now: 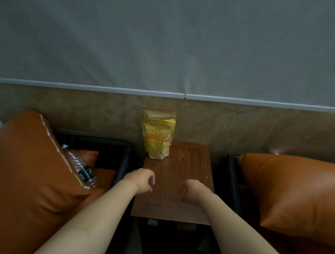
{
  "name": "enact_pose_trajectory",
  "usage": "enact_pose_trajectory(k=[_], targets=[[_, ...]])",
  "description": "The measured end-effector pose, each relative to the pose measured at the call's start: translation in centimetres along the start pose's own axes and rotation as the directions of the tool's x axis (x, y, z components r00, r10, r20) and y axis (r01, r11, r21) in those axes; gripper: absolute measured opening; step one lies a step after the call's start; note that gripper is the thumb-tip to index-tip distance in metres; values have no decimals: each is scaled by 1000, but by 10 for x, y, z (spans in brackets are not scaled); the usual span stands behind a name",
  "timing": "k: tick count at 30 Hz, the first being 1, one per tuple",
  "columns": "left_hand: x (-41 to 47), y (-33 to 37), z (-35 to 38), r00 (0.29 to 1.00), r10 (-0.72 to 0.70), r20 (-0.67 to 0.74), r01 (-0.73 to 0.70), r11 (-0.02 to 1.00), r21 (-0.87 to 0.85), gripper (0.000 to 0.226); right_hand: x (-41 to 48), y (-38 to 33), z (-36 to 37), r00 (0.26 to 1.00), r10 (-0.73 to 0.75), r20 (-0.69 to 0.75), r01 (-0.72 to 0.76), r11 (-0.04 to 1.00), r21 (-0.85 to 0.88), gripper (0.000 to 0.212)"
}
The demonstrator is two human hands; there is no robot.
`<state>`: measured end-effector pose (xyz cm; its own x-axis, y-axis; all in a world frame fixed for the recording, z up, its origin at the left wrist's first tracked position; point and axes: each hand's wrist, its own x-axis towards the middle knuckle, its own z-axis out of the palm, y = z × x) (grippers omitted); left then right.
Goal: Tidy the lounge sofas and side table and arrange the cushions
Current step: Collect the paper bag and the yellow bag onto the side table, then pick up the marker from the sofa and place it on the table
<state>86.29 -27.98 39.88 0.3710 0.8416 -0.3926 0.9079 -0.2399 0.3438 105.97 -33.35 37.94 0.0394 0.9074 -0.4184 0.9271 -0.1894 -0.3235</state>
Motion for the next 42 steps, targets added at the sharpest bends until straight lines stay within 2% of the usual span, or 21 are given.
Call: enact_pose_trajectory(k=[10, 15, 19, 23, 26, 31, 35, 38, 42], targets=[[-50, -50, 0, 1000, -12, 3, 12, 1000, -12, 19, -5, -69, 22, 997, -77, 23, 77, 997, 1, 34], [-66, -99, -5, 1000, -28, 9, 28, 999, -18, 24, -11, -119, 53, 981, -162, 107, 155, 986, 67, 31], [-66, -125, -4, 999, -37, 5, 37, 999, -27, 26, -18, -128, 71, 982, -118, 147, 101, 988, 120, 21], [-55, -125, 8, 998, 24, 62, -22, 1000, -20, 27, -32, -113, 77, 989, -23, 144, 3, 990, 141, 37], [-45, -103, 26, 989, 80, 122, -76, 996, -39, 26, -50, -89, 79, 986, 77, 147, -97, 986, 136, 45], [-37, -39, 45, 952, 204, 229, -209, 978, -5, 15, -87, -35, 68, 976, 188, 110, -207, 957, 203, 33], [-22, 17, 49, 941, 230, 250, -249, 967, 46, 15, -112, 16, 58, 970, 235, 69, -244, 932, 268, 30], [-12, 71, 69, 938, 227, 261, -240, 971, 17, 12, -137, 66, 53, 966, 251, 57, -256, 917, 306, 27], [-16, 171, 126, 908, 286, 307, -289, 957, -38, 14, -185, 160, 49, 939, 342, 30, -332, 885, 326, 24]])
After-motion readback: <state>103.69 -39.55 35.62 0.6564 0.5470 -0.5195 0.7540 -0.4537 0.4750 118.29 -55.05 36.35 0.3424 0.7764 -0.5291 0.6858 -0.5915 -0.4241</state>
